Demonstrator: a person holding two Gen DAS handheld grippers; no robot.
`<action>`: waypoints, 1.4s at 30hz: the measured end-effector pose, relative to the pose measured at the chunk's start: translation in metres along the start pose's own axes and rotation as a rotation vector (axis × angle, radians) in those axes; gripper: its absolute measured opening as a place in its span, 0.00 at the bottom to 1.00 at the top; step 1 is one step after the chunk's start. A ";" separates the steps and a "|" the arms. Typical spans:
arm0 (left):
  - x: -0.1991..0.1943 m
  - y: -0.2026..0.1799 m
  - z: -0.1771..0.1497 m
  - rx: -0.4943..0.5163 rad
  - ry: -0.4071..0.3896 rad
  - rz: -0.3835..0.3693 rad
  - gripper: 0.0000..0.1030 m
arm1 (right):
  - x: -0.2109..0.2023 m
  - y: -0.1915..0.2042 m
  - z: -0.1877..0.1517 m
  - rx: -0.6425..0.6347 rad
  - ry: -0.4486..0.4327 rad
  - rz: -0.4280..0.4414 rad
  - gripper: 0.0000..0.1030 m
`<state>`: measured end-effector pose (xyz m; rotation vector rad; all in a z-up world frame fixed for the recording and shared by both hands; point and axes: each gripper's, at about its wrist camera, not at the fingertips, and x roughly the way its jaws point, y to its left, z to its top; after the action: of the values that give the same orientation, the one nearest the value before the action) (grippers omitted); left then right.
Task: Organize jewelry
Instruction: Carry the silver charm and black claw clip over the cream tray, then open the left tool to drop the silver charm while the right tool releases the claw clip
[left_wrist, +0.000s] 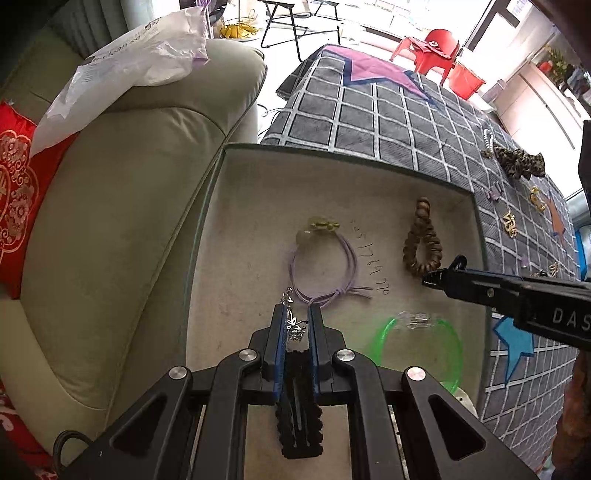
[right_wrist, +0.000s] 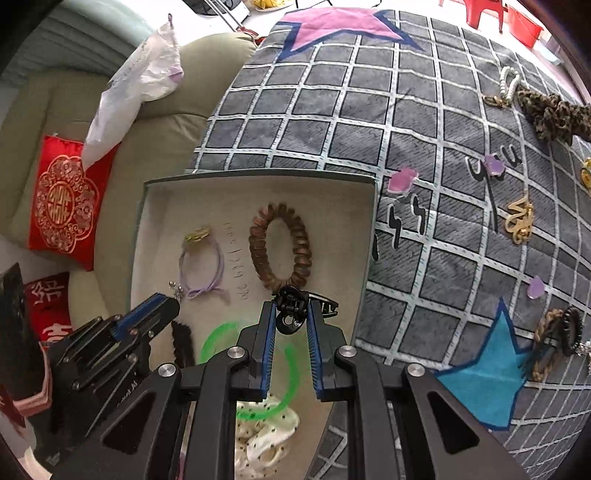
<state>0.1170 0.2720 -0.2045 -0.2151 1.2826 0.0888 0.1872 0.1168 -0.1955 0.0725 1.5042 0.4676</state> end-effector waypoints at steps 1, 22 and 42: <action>0.001 0.000 -0.001 0.000 0.003 0.003 0.12 | 0.001 0.001 0.001 -0.005 -0.001 0.002 0.18; 0.004 -0.001 -0.006 0.009 0.008 0.076 0.13 | 0.008 -0.004 -0.007 0.003 0.023 -0.009 0.18; -0.005 -0.010 -0.008 0.022 -0.014 0.090 0.95 | -0.034 -0.001 -0.004 0.004 -0.078 -0.011 0.41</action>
<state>0.1101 0.2609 -0.2008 -0.1383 1.2787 0.1528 0.1834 0.1034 -0.1636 0.0848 1.4288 0.4478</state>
